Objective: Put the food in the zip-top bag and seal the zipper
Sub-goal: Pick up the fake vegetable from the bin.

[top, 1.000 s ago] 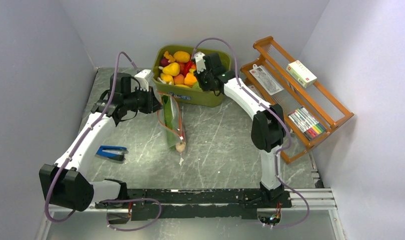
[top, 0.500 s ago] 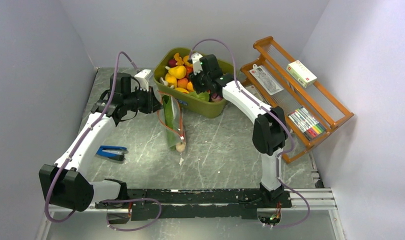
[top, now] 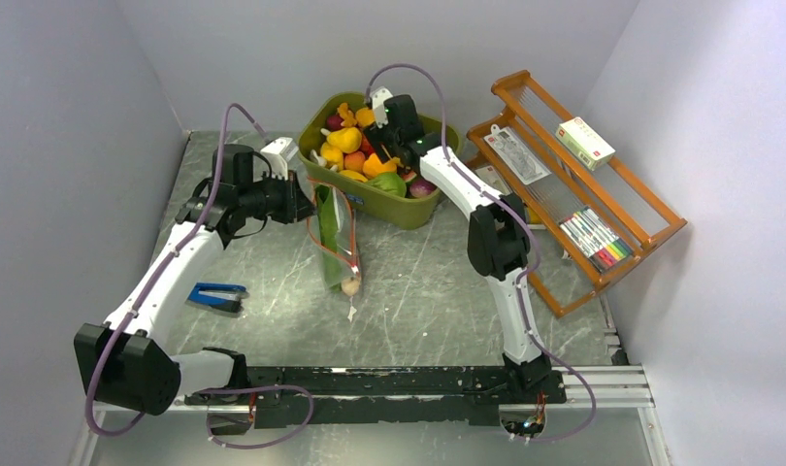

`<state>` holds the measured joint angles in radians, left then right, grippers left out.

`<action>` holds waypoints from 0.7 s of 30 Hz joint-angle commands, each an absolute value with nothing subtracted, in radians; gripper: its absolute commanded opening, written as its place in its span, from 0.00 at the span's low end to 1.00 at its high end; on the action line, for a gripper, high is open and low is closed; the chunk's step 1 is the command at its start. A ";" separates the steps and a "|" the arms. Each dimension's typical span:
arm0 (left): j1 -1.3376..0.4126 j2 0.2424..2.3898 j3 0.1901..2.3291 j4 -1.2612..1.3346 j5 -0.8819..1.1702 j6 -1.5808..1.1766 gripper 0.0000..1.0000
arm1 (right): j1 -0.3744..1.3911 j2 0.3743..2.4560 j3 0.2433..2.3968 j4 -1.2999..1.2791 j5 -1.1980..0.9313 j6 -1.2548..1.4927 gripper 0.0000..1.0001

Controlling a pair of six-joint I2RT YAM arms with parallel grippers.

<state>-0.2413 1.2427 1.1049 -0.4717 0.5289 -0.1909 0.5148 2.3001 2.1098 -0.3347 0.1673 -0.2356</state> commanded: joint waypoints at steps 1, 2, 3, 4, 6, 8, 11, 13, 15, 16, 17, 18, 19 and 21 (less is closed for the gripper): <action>-0.246 1.206 1.110 -0.467 0.560 -0.192 0.07 | 0.502 2.318 2.114 -0.276 0.261 -0.328 0.71; -0.246 1.205 1.110 -0.468 0.559 -0.193 0.07 | 0.499 2.324 2.118 -0.276 0.260 -0.332 0.70; -0.246 1.204 1.111 -0.467 0.560 -0.194 0.07 | 0.497 2.329 2.118 -0.274 0.258 -0.334 0.69; -0.246 1.203 1.109 -0.466 0.560 -0.195 0.07 | 0.498 2.335 2.117 -0.271 0.255 -0.335 0.69; -0.245 1.201 1.108 -0.461 0.566 -0.200 0.07 | 0.498 2.348 2.117 -0.264 0.267 -0.341 0.68; -0.245 1.200 1.106 -0.458 0.570 -0.205 0.07 | 0.498 2.361 2.117 -0.255 0.283 -0.348 0.68; -0.245 1.200 1.106 -0.459 0.570 -0.206 0.07 | 0.499 2.380 2.122 -0.248 0.291 -0.344 0.71; -0.245 1.200 1.105 -0.460 0.568 -0.204 0.07 | 0.499 2.397 2.130 -0.239 0.304 -0.350 0.71; -0.246 1.201 1.099 -0.459 0.568 -0.205 0.07 | 0.498 2.422 2.152 -0.243 0.323 -0.362 0.72; -0.245 1.201 1.094 -0.455 0.570 -0.208 0.07 | 0.498 2.435 2.164 -0.244 0.330 -0.368 0.72; -0.245 1.201 1.089 -0.451 0.573 -0.210 0.07 | 0.497 2.446 2.171 -0.239 0.339 -0.373 0.73; -0.246 1.201 1.085 -0.449 0.575 -0.211 0.07 | 0.498 2.455 2.175 -0.231 0.345 -0.378 0.73; -0.246 1.201 1.080 -0.446 0.575 -0.213 0.07 | 0.497 2.465 2.178 -0.224 0.349 -0.383 0.74; -0.245 1.201 1.077 -0.446 0.577 -0.215 0.07 | 0.497 2.477 2.181 -0.204 0.366 -0.394 0.74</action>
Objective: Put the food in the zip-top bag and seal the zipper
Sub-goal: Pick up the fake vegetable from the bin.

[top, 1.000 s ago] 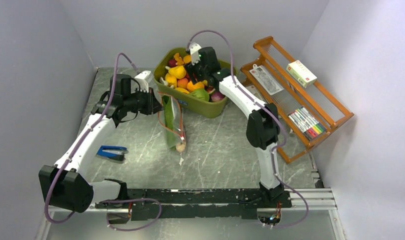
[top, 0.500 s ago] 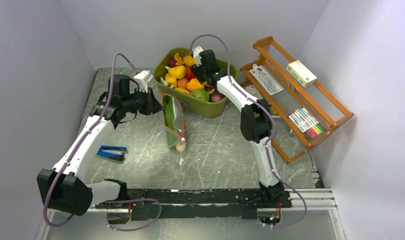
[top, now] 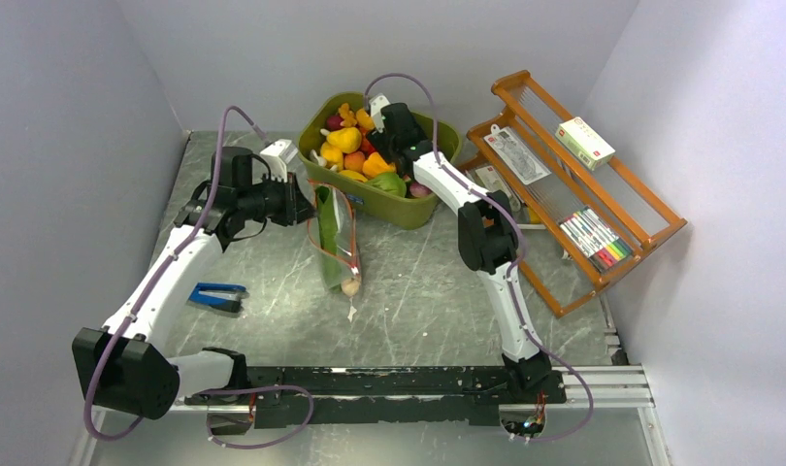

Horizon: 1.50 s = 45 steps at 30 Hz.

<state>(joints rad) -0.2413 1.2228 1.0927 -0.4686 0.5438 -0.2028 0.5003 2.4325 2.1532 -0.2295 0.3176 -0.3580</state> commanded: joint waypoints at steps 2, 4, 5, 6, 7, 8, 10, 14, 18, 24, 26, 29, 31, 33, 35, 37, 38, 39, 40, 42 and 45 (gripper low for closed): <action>-0.245 1.198 1.075 -0.444 0.580 -0.217 0.07 | 0.498 2.483 2.177 -0.182 0.394 -0.409 0.74; -0.245 1.196 1.070 -0.440 0.579 -0.219 0.07 | 0.498 2.480 2.157 -0.146 0.422 -0.422 0.74; -0.245 1.195 1.068 -0.440 0.577 -0.219 0.07 | 0.498 2.476 2.141 -0.130 0.435 -0.428 0.74; -0.245 1.194 1.066 -0.440 0.574 -0.218 0.07 | 0.498 2.471 2.133 -0.120 0.441 -0.432 0.76; -0.246 1.193 1.064 -0.439 0.571 -0.218 0.07 | 0.498 2.468 2.124 -0.110 0.444 -0.435 0.77; -0.246 1.192 1.061 -0.438 0.570 -0.218 0.07 | 0.499 2.464 2.117 -0.103 0.447 -0.436 0.79; -0.245 1.193 1.060 -0.437 0.571 -0.218 0.07 | 0.497 2.450 2.100 -0.086 0.446 -0.435 0.86; -0.245 1.198 1.067 -0.438 0.572 -0.218 0.07 | 0.498 2.443 2.079 -0.052 0.428 -0.443 0.96; -0.246 1.200 1.075 -0.444 0.568 -0.214 0.07 | 0.498 2.494 2.128 -0.082 0.425 -0.469 0.92; -0.246 1.199 1.080 -0.451 0.562 -0.208 0.07 | 0.499 2.511 2.124 -0.076 0.415 -0.488 0.80; -0.245 1.200 1.081 -0.455 0.559 -0.206 0.07 | 0.498 2.511 2.127 -0.078 0.413 -0.489 0.75; -0.245 1.200 1.083 -0.459 0.557 -0.204 0.07 | 0.498 2.502 2.116 -0.063 0.437 -0.504 0.65; -0.245 1.197 1.085 -0.459 0.553 -0.204 0.07 | 0.497 2.485 2.097 -0.044 0.444 -0.517 0.56; -0.245 1.192 1.082 -0.456 0.551 -0.205 0.07 | 0.498 2.465 2.078 -0.029 0.455 -0.527 0.53; -0.245 1.189 1.079 -0.453 0.549 -0.207 0.07 | 0.498 2.441 2.057 -0.020 0.457 -0.526 0.52; -0.245 1.186 1.076 -0.453 0.551 -0.211 0.07 | 0.498 2.410 2.029 -0.005 0.457 -0.526 0.51; -0.245 1.184 1.074 -0.450 0.552 -0.212 0.07 | 0.497 2.395 2.016 -0.001 0.455 -0.524 0.50; -0.245 1.183 1.072 -0.449 0.551 -0.213 0.07 | 0.498 2.382 2.005 0.000 0.452 -0.521 0.48; -0.245 1.180 1.071 -0.450 0.551 -0.213 0.07 | 0.498 2.368 1.998 -0.003 0.448 -0.516 0.47; -0.245 1.175 1.070 -0.447 0.548 -0.213 0.07 | 0.498 2.336 1.979 -0.006 0.441 -0.506 0.43; -0.246 1.170 1.068 -0.441 0.542 -0.215 0.07 | 0.499 2.286 1.945 -0.015 0.422 -0.475 0.40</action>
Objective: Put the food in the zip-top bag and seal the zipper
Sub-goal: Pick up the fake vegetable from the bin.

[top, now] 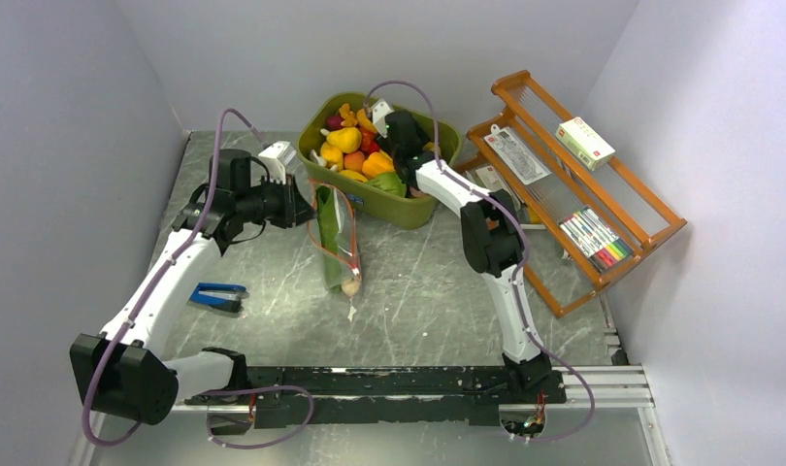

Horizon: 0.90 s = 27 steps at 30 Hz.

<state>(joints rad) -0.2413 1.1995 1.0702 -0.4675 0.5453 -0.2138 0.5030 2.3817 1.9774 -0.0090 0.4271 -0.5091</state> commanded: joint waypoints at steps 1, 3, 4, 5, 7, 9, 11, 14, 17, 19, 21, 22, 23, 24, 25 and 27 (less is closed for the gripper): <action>-0.245 1.169 1.068 -0.439 0.541 -0.216 0.07 | 0.499 2.267 1.930 -0.017 0.412 -0.462 0.39; -0.245 1.170 1.067 -0.436 0.541 -0.215 0.07 | 0.498 2.225 1.893 -0.026 0.373 -0.436 0.38; -0.246 1.170 1.065 -0.434 0.536 -0.215 0.07 | 0.498 2.204 1.878 -0.031 0.354 -0.423 0.38; -0.246 1.173 1.065 -0.434 0.532 -0.212 0.07 | 0.498 2.184 1.867 -0.040 0.341 -0.407 0.37; -0.245 1.176 1.062 -0.437 0.522 -0.208 0.07 | 0.498 2.143 1.841 -0.056 0.310 -0.371 0.36; -0.245 1.176 1.062 -0.440 0.518 -0.207 0.07 | 0.498 2.089 1.811 -0.068 0.272 -0.328 0.35; -0.245 1.171 1.059 -0.435 0.515 -0.209 0.07 | 0.499 2.041 1.788 -0.090 0.232 -0.272 0.34; -0.245 1.164 1.059 -0.429 0.514 -0.215 0.07 | 0.507 1.957 1.755 -0.122 0.175 -0.190 0.34; -0.245 1.160 1.059 -0.423 0.512 -0.218 0.07 | 0.513 1.879 1.711 -0.150 0.111 -0.088 0.34; -0.245 1.159 1.052 -0.413 0.511 -0.222 0.07 | 0.517 1.819 1.675 -0.161 0.068 -0.016 0.33; -0.246 1.160 1.045 -0.404 0.511 -0.226 0.07 | 0.523 1.749 1.621 -0.159 0.031 0.050 0.33; -0.245 1.160 1.042 -0.398 0.512 -0.228 0.07 | 0.528 1.715 1.588 -0.152 0.008 0.086 0.33; -0.245 1.160 1.039 -0.393 0.512 -0.232 0.07 | 0.533 1.678 1.555 -0.142 -0.019 0.120 0.32; -0.245 1.160 1.036 -0.387 0.514 -0.235 0.07 | 0.538 1.633 1.521 -0.131 -0.047 0.155 0.32; -0.245 1.161 1.036 -0.381 0.515 -0.238 0.07 | 0.544 1.602 1.489 -0.115 -0.078 0.186 0.32; -0.245 1.160 1.034 -0.373 0.517 -0.242 0.07 | 0.564 1.539 1.430 -0.088 -0.122 0.241 0.32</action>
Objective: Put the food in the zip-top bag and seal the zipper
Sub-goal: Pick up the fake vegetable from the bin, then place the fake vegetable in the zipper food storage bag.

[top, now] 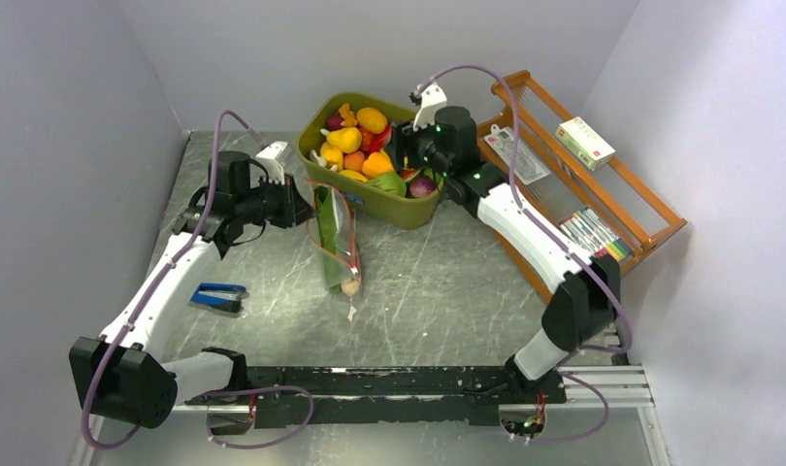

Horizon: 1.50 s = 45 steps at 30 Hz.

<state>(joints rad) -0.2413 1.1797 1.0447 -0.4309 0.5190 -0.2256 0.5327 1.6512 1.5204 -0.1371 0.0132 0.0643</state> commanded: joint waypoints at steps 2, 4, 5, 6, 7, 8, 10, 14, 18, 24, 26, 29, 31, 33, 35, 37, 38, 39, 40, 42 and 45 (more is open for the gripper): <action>-0.246 1.163 1.037 -0.371 0.518 -0.244 0.07 | 0.583 1.485 1.388 -0.078 -0.161 0.287 0.32; -0.245 1.165 1.040 -0.370 0.521 -0.248 0.07 | 0.598 1.434 1.345 -0.053 -0.198 0.363 0.31; -0.245 1.164 1.040 -0.366 0.523 -0.250 0.07 | 0.600 1.410 1.307 -0.026 -0.230 0.409 0.31; -0.245 1.165 1.039 -0.364 0.524 -0.252 0.07 | 0.602 1.388 1.273 0.007 -0.264 0.457 0.31; -0.245 1.164 1.039 -0.362 0.522 -0.254 0.07 | 0.604 1.368 1.236 0.049 -0.294 0.512 0.31; -0.245 1.164 1.036 -0.360 0.523 -0.256 0.07 | 0.610 1.352 1.211 0.079 -0.322 0.556 0.31; -0.245 1.162 1.031 -0.354 0.520 -0.261 0.07 | 0.629 1.335 1.174 0.110 -0.341 0.626 0.31; -0.246 1.159 1.023 -0.344 0.523 -0.268 0.07 | 0.686 1.329 1.133 0.148 -0.329 0.730 0.33; -0.245 1.160 1.029 -0.349 0.525 -0.269 0.07 | 0.730 1.359 1.148 0.119 -0.295 0.774 0.35; -0.246 1.155 1.027 -0.349 0.521 -0.269 0.07 | 0.797 1.417 1.152 0.119 -0.237 0.820 0.44; -0.245 1.152 1.026 -0.349 0.526 -0.270 0.07 | 0.802 1.446 1.170 0.081 -0.218 0.831 0.48; -0.246 1.152 1.032 -0.360 0.524 -0.264 0.07 | 0.803 1.465 1.181 0.063 -0.195 0.851 0.51; -0.247 1.154 1.035 -0.364 0.519 -0.260 0.07 | 0.805 1.470 1.175 0.079 -0.193 0.870 0.52; -0.247 1.154 1.037 -0.367 0.519 -0.260 0.07 | 0.807 1.480 1.174 0.079 -0.196 0.881 0.55; -0.247 1.150 1.032 -0.362 0.520 -0.262 0.07 | 0.809 1.491 1.185 0.058 -0.200 0.882 0.61; -0.248 1.146 1.028 -0.358 0.517 -0.264 0.07 | 0.812 1.497 1.190 0.045 -0.203 0.882 0.65; -0.247 1.145 1.026 -0.360 0.516 -0.263 0.07 | 0.812 1.495 1.190 0.045 -0.204 0.881 0.66; -0.247 1.144 1.026 -0.360 0.514 -0.262 0.07 | 0.812 1.493 1.188 0.044 -0.203 0.882 0.68; -0.246 1.145 1.026 -0.362 0.512 -0.262 0.07 | 0.813 1.489 1.187 0.044 -0.204 0.883 0.71; -0.246 1.143 1.026 -0.361 0.509 -0.262 0.07 | 0.812 1.481 1.189 0.045 -0.206 0.881 0.78; -0.247 1.145 1.026 -0.360 0.508 -0.262 0.07 | 0.814 1.469 1.197 0.035 -0.203 0.873 0.85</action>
<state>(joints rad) -0.2420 1.1667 1.0306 -0.3866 0.5179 -0.2626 0.8074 1.4910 1.1599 0.0452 -0.2127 0.8772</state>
